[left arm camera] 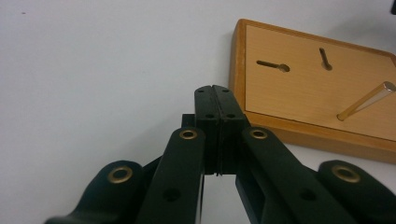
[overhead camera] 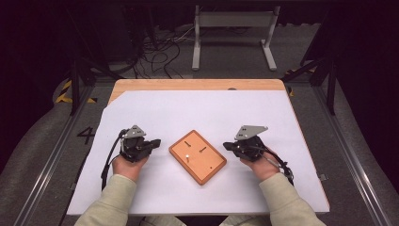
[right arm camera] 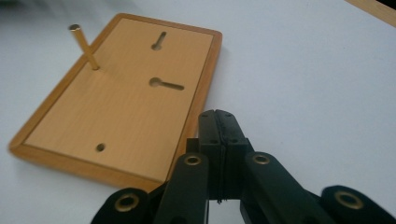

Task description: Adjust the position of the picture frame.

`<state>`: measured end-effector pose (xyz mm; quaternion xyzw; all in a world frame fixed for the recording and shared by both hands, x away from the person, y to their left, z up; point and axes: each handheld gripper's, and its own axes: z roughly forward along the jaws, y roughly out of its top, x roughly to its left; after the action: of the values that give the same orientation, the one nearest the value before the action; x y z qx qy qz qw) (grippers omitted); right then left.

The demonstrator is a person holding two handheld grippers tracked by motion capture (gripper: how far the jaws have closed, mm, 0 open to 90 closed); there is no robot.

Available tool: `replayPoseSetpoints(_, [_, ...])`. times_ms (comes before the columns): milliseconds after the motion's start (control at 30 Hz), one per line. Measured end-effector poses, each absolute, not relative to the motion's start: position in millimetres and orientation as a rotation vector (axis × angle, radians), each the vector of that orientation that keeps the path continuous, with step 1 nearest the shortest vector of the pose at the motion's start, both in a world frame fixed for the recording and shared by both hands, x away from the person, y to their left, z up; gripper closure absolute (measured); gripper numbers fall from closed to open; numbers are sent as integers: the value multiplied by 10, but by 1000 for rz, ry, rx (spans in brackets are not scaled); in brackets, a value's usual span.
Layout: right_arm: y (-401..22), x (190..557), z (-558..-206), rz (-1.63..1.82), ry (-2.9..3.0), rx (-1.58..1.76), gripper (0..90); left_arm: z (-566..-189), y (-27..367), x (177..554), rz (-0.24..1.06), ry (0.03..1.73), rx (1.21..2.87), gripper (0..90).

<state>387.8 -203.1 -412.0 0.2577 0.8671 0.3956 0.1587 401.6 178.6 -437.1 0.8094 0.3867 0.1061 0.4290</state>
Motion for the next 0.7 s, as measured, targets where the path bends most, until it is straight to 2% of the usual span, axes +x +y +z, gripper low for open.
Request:
replayPoseSetpoints(267, [-1992,3487,-4077,1213,2502,687,900,-4373,1735,4042,254,937,2032,896])
replayPoseSetpoints(567, [-1584,3186,-4154,1239,2597,529,900,-4359,1750,4029,242,926,2027,896])
replayPoseSetpoints(700, [-1332,3101,-4298,1219,2664,470,900,-4361,1752,4030,244,926,2028,896])
